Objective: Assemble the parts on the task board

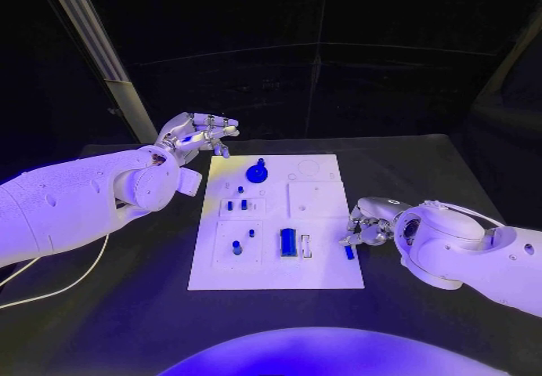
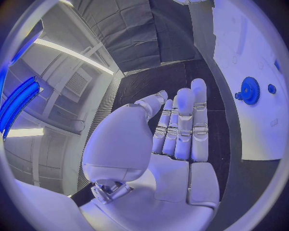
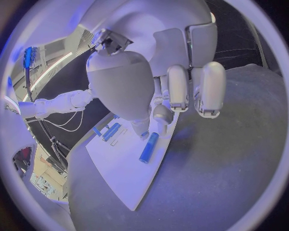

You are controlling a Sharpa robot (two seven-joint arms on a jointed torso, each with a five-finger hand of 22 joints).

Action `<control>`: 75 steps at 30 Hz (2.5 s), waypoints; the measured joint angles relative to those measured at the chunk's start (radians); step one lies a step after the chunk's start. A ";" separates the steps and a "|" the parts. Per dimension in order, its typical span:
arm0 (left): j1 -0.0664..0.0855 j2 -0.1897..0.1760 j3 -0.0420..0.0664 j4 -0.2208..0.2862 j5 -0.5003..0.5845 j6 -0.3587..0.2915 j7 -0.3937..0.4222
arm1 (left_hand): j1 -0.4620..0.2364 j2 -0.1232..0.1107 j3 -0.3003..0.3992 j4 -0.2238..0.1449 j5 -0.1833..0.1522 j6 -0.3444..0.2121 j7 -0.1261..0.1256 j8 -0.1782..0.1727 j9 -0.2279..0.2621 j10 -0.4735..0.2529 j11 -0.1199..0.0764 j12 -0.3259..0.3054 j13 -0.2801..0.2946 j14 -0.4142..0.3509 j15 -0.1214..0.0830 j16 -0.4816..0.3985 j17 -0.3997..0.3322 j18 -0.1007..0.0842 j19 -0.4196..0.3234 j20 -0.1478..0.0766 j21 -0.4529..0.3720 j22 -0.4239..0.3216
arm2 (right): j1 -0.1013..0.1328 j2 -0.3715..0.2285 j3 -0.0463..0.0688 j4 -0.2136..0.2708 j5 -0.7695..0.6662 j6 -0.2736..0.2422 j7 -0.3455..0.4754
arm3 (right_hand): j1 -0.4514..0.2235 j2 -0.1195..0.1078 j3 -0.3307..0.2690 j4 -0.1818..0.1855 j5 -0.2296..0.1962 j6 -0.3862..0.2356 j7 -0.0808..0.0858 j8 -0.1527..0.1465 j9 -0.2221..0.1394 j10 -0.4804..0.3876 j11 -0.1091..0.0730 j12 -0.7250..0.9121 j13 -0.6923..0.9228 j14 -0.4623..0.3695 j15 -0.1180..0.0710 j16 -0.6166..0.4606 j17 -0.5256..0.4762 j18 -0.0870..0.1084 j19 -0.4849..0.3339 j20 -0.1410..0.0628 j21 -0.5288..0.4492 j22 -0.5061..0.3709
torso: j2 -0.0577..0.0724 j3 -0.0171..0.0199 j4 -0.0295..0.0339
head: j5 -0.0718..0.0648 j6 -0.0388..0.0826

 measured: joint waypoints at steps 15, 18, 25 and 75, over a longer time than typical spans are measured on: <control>0.000 -0.001 0.000 -0.001 0.000 0.000 -0.002 | 0.000 0.000 0.000 0.000 0.000 0.000 0.000 0.005 0.000 -0.004 0.004 0.000 0.000 0.000 0.000 0.000 -0.002 0.000 0.000 0.000 0.000 -0.002 | -0.003 0.001 -0.001 0.004 -0.066 0.008 -0.020 | -0.066 -0.055 -0.047 0.090 -0.139 0.000 0.000 -0.006 0.020 0.000 0.000 -0.007 -0.003 0.000 0.000 0.000 0.000 0.000 0.000 0.000 0.000 -0.006 | -0.001 -0.0002 -0.0007 | 0.000 -0.001; 0.000 -0.001 0.000 -0.001 0.000 0.000 -0.003 | 0.000 0.000 0.000 0.000 0.000 0.000 0.000 0.005 0.000 -0.004 0.004 0.000 0.000 0.000 0.000 0.000 -0.002 0.000 0.000 0.000 0.000 -0.002 | -0.003 0.000 -0.001 0.005 -0.074 0.009 -0.023 | -0.067 -0.056 -0.047 0.090 -0.139 0.000 0.000 -0.006 0.021 0.000 0.000 -0.007 -0.003 0.000 0.000 0.000 0.000 0.000 0.000 0.000 0.000 -0.006 | -0.001 -0.0002 -0.0007 | 0.000 0.000; 0.000 -0.001 -0.001 -0.002 0.000 0.001 -0.004 | 0.000 0.000 0.000 0.000 0.000 0.000 0.000 0.005 0.000 -0.004 0.004 0.000 0.000 0.000 0.000 0.000 -0.001 0.000 0.000 0.000 0.000 -0.002 | -0.003 -0.001 -0.001 0.010 -0.080 0.021 -0.026 | -0.050 -0.040 -0.025 0.081 -0.095 0.008 -0.003 -0.006 0.034 0.004 -0.004 -0.007 0.002 0.000 0.000 0.000 0.000 0.000 0.000 0.000 0.000 0.000 | -0.001 -0.0005 -0.0003 | -0.002 0.000; 0.000 0.004 -0.005 -0.005 0.000 0.001 -0.009 | 0.000 0.000 0.000 0.000 0.000 0.000 0.000 0.005 0.000 -0.004 0.004 0.004 0.000 0.000 0.000 0.000 -0.003 0.000 0.000 0.000 -0.004 -0.003 | -0.010 0.028 -0.001 0.033 -0.052 -0.011 -0.019 | 0.173 0.010 0.226 -0.052 0.107 0.019 0.005 -0.084 0.029 -0.008 -0.010 -0.038 -0.010 -0.002 -0.009 0.000 0.000 0.000 0.008 -0.008 0.000 0.018 | -0.001 -0.0002 0.0013 | 0.002 -0.001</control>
